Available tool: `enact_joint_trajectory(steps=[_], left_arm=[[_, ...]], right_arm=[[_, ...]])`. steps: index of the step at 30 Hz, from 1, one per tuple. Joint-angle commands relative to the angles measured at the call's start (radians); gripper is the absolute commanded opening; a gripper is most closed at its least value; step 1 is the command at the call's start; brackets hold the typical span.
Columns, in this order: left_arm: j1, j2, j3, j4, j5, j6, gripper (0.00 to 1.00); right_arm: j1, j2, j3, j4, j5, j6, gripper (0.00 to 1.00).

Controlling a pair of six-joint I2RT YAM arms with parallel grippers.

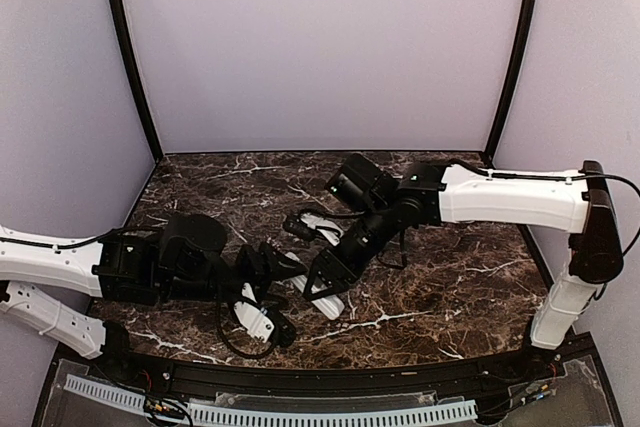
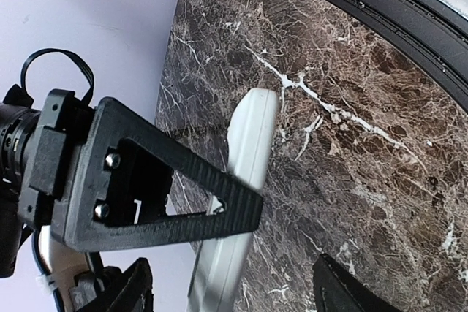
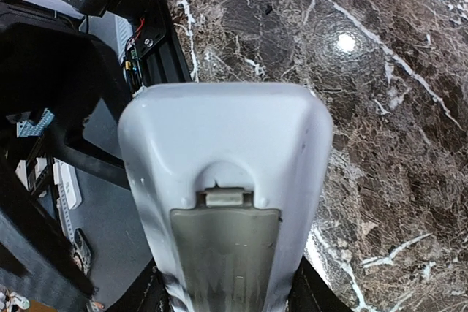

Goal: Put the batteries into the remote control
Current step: Pass from the right arm to the left

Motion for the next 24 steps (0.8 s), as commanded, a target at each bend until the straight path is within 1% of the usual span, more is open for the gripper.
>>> enact_joint_trajectory(steps=[1, 3, 9, 13, 14, 15, 18, 19, 21, 23, 24], left_arm=[[-0.002, 0.034, -0.005, 0.076, -0.019, 0.057, 0.75], [-0.002, 0.052, 0.004, 0.064, -0.018, 0.056, 0.74], [-0.002, 0.091, 0.030, 0.052, -0.083, 0.051, 0.59], [-0.003, 0.092, 0.032, 0.051, -0.101, 0.053, 0.45], [-0.003, 0.094, 0.033, 0.053, -0.104, 0.053, 0.39], [-0.003, 0.094, 0.033, 0.062, -0.113, 0.055, 0.37], [-0.003, 0.099, 0.039, 0.074, -0.127, 0.058, 0.27], [-0.003, 0.099, 0.040, 0.073, -0.130, 0.059, 0.21], [-0.003, 0.100, 0.039, 0.074, -0.136, 0.059, 0.14], [-0.003, 0.098, 0.035, 0.078, -0.142, 0.059, 0.07], [-0.003, 0.094, 0.034, 0.079, -0.144, 0.057, 0.06]], right_arm=[[0.032, 0.014, 0.053, 0.008, -0.026, -0.003, 0.22], [0.038, 0.015, 0.058, 0.011, -0.023, 0.000, 0.22], [0.049, 0.015, 0.065, 0.007, -0.001, 0.004, 0.21], [0.056, 0.027, 0.075, 0.008, -0.001, 0.003, 0.21], [0.058, 0.031, 0.080, 0.008, -0.003, 0.002, 0.21], [0.059, 0.035, 0.085, 0.008, -0.006, 0.000, 0.20], [0.062, 0.047, 0.098, 0.007, -0.010, -0.004, 0.20], [0.062, 0.049, 0.098, 0.006, -0.008, -0.004, 0.20], [0.062, 0.049, 0.095, 0.007, -0.006, -0.004, 0.20], [0.062, 0.044, 0.093, 0.008, -0.002, -0.002, 0.22], [0.063, 0.041, 0.091, 0.006, 0.002, -0.002, 0.26]])
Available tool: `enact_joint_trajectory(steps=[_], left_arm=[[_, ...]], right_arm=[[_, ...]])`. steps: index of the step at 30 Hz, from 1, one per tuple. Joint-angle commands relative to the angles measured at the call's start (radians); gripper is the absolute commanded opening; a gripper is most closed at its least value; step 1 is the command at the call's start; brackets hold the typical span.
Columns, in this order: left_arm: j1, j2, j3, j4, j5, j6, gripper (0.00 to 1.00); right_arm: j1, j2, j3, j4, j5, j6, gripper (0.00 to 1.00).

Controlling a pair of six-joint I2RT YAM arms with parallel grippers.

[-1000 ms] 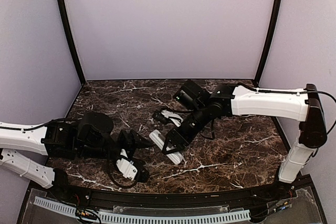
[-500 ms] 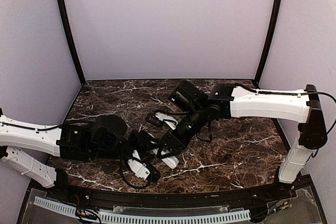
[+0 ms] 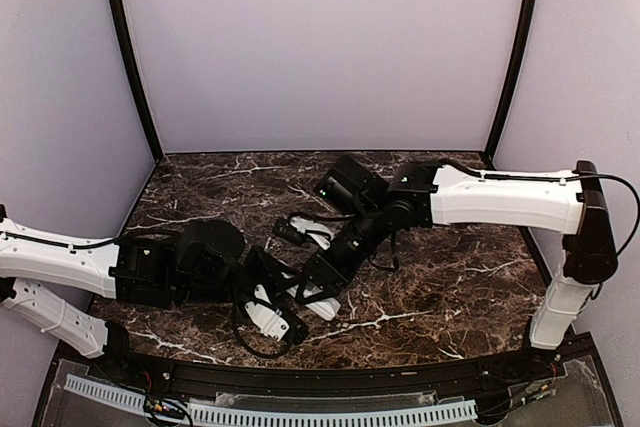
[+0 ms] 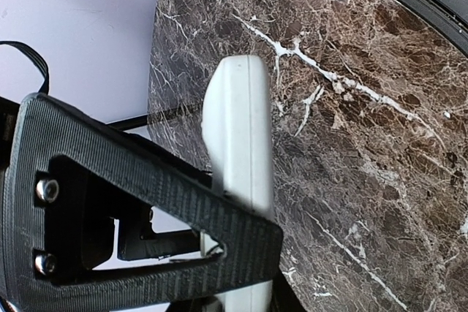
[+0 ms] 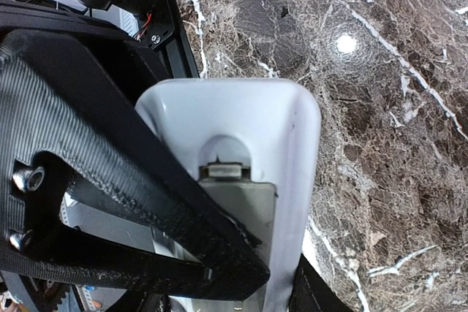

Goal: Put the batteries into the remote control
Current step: Pass from the right arm to the left

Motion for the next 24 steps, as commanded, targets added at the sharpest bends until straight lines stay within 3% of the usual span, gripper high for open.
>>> enact_joint_trajectory(steps=[1, 4, 6, 9, 13, 19, 21, 24], left_arm=[[-0.005, -0.007, 0.015, 0.031, -0.031, -0.007, 0.03], [-0.004, -0.007, 0.015, 0.032, -0.052, -0.064, 0.00], [-0.004, -0.005, 0.020, 0.043, -0.071, -0.149, 0.00], [-0.003, -0.007, 0.027, 0.065, -0.094, -0.332, 0.00], [-0.001, -0.022, 0.003, 0.146, -0.092, -0.611, 0.00], [0.056, -0.052, 0.012, 0.327, -0.092, -1.039, 0.00], [0.089, -0.062, 0.019, 0.403, -0.091, -1.179, 0.00], [0.113, -0.072, 0.000, 0.544, -0.113, -1.328, 0.00]], right_arm=[[0.013, -0.002, 0.025, 0.025, -0.010, 0.000, 0.32], [0.011, -0.031, 0.024, 0.018, 0.031, -0.008, 0.58], [0.004, -0.068, 0.019, 0.021, 0.083, -0.013, 0.96], [-0.028, -0.165, -0.013, 0.078, 0.140, 0.000, 0.99], [-0.088, -0.364, -0.120, 0.291, 0.229, 0.041, 0.99], [-0.096, -0.678, -0.422, 0.838, 0.435, 0.067, 0.99], [-0.096, -0.715, -0.526, 1.007, 0.484, 0.108, 0.99], [-0.078, -0.673, -0.522, 1.057, 0.555, 0.153, 0.93]])
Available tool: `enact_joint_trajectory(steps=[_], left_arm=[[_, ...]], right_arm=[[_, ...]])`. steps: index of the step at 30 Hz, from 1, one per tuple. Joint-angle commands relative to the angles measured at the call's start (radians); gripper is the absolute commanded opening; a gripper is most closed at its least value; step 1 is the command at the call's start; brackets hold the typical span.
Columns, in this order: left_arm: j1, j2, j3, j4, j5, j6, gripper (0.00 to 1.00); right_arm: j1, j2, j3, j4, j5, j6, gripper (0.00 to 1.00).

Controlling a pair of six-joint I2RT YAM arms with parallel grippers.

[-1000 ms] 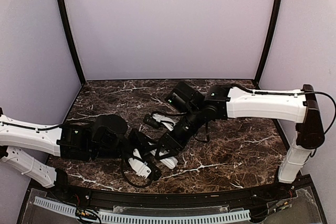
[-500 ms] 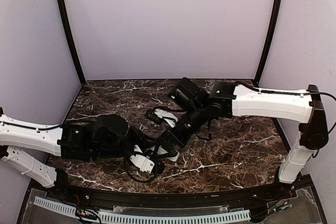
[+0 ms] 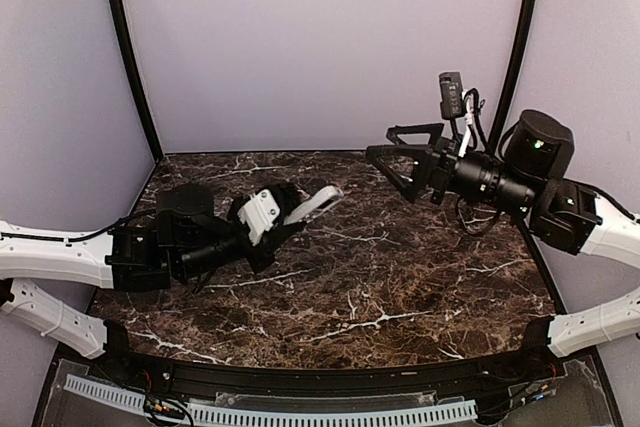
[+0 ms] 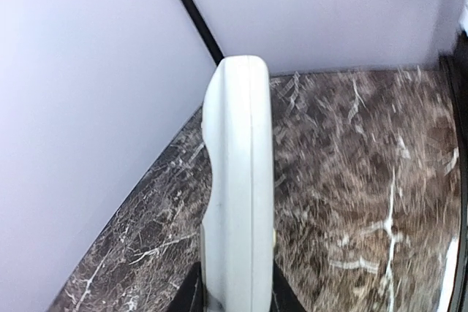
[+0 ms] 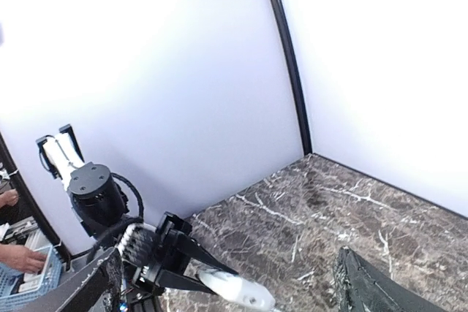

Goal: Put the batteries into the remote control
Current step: Pass from the right arm to the left, then pass from the left arm to the right

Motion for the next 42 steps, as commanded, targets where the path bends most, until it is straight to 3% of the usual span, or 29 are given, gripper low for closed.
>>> enact_joint_trajectory(steps=[1, 4, 9, 14, 22, 25, 39, 40, 41, 42], left_arm=[[0.028, -0.045, -0.008, 0.325, -0.048, -0.327, 0.00], [0.029, -0.020, -0.020, 0.417, -0.102, -0.347, 0.00], [0.029, 0.002, -0.020, 0.461, -0.158, -0.329, 0.00], [0.029, 0.007, -0.029, 0.475, -0.162, -0.328, 0.00], [0.029, 0.020, -0.031, 0.484, -0.158, -0.314, 0.00], [0.029, 0.027, -0.030, 0.488, -0.156, -0.306, 0.00], [0.029, 0.023, -0.047, 0.495, -0.174, -0.287, 0.01], [0.029, 0.023, -0.048, 0.493, -0.169, -0.286, 0.05], [0.029, 0.021, -0.050, 0.489, -0.147, -0.284, 0.24], [0.029, 0.020, -0.053, 0.489, -0.135, -0.280, 0.35]], right_arm=[[0.037, 0.104, -0.011, 0.231, 0.186, 0.081, 0.90], [0.087, 0.199, 0.061, 0.170, 0.282, 0.145, 0.89], [0.106, 0.301, 0.073, 0.257, 0.294, 0.241, 0.88], [0.111, 0.396, 0.163, 0.284, 0.198, 0.197, 0.88], [0.111, 0.494, 0.236, 0.324, 0.205, 0.182, 0.85], [0.111, 0.521, 0.264, 0.302, 0.243, 0.199, 0.75], [0.114, 0.563, 0.305, 0.232, 0.196, 0.251, 0.10], [0.112, 0.563, 0.307, 0.224, 0.195, 0.253, 0.08], [0.112, 0.563, 0.309, 0.215, 0.193, 0.255, 0.07], [0.108, 0.560, 0.309, 0.205, 0.191, 0.259, 0.06]])
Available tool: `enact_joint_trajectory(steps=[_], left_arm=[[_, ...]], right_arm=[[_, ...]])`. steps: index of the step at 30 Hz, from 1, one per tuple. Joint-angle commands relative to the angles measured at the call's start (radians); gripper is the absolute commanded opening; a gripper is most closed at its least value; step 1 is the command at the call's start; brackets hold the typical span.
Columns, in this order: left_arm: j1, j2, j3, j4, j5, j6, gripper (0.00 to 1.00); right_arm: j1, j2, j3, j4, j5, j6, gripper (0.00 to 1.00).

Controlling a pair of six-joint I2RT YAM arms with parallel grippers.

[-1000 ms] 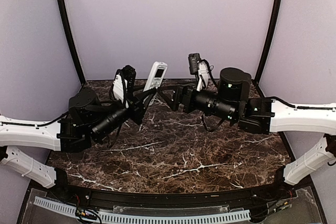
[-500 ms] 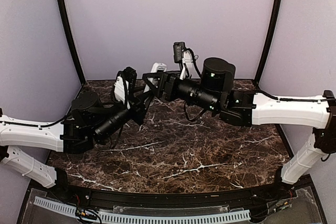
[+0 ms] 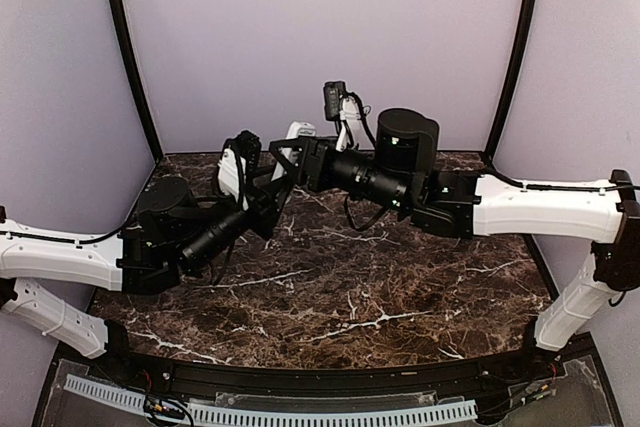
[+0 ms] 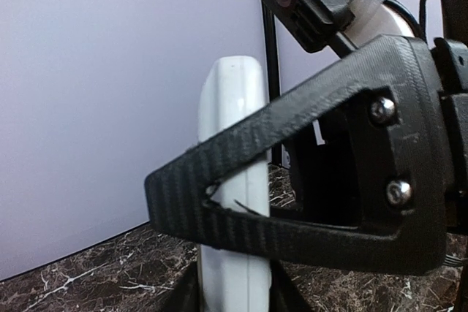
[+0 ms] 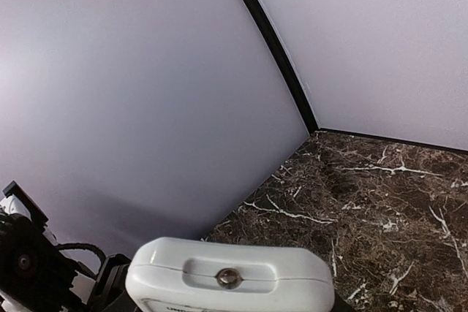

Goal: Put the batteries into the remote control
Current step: Pass from the left arm to the right, then place the remote control at the center of the board.

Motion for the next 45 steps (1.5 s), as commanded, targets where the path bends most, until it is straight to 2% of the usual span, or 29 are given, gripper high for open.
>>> enact_joint_trajectory(steps=[1, 2, 3, 5, 7, 9, 13, 14, 17, 23, 32, 35, 37, 41, 45], left_arm=[[-0.002, -0.018, -0.020, 0.037, 0.051, 0.020, 0.57], [-0.002, -0.021, -0.028, 0.038, 0.059, 0.013, 0.67], [-0.002, -0.031, -0.033, 0.040, 0.069, 0.010, 0.81], [-0.002, -0.052, -0.048, 0.033, 0.082, 0.002, 0.95], [-0.002, -0.082, -0.065, 0.010, 0.091, -0.007, 0.98], [-0.002, -0.122, -0.081, -0.033, 0.086, -0.016, 0.99], [0.008, -0.200, -0.109, -0.139, -0.014, -0.058, 0.99], [0.016, -0.211, -0.101, -0.239, -0.035, -0.080, 0.99], [0.043, -0.227, -0.093, -0.346, -0.165, -0.161, 0.99], [0.057, -0.287, -0.134, -0.345, -0.156, -0.160, 0.99], [0.062, -0.291, -0.122, -0.393, -0.148, -0.160, 0.99], [0.063, -0.298, -0.122, -0.397, -0.150, -0.155, 0.99], [0.065, -0.301, -0.123, -0.398, -0.152, -0.147, 0.99], [0.067, -0.302, -0.125, -0.397, -0.159, -0.135, 0.99], [0.075, -0.299, -0.129, -0.392, -0.158, -0.136, 0.99]], right_arm=[[-0.003, 0.007, 0.031, -0.048, -0.022, 0.031, 0.05], [-0.013, 0.001, 0.029, -0.062, -0.029, 0.039, 0.04], [-0.023, -0.006, 0.023, -0.075, -0.044, 0.051, 0.03], [-0.053, -0.023, 0.021, -0.134, -0.079, 0.066, 0.02], [-0.089, -0.040, 0.033, -0.253, -0.098, 0.073, 0.02], [-0.135, -0.048, 0.058, -0.427, -0.107, 0.063, 0.02], [-0.245, 0.020, 0.142, -0.928, -0.143, 0.035, 0.04], [-0.263, 0.037, 0.141, -1.004, -0.139, 0.030, 0.04], [-0.314, 0.090, 0.114, -1.157, -0.137, 0.026, 0.05], [-0.390, 0.256, 0.111, -1.309, -0.155, 0.005, 0.09], [-0.415, 0.496, 0.148, -1.332, -0.203, -0.014, 0.18], [-0.419, 0.530, 0.140, -1.323, -0.224, -0.015, 0.28], [-0.419, 0.537, 0.137, -1.319, -0.232, -0.017, 0.41], [-0.419, 0.523, 0.134, -1.313, -0.226, -0.015, 0.97], [-0.421, 0.467, 0.144, -1.304, -0.196, -0.013, 0.99]])
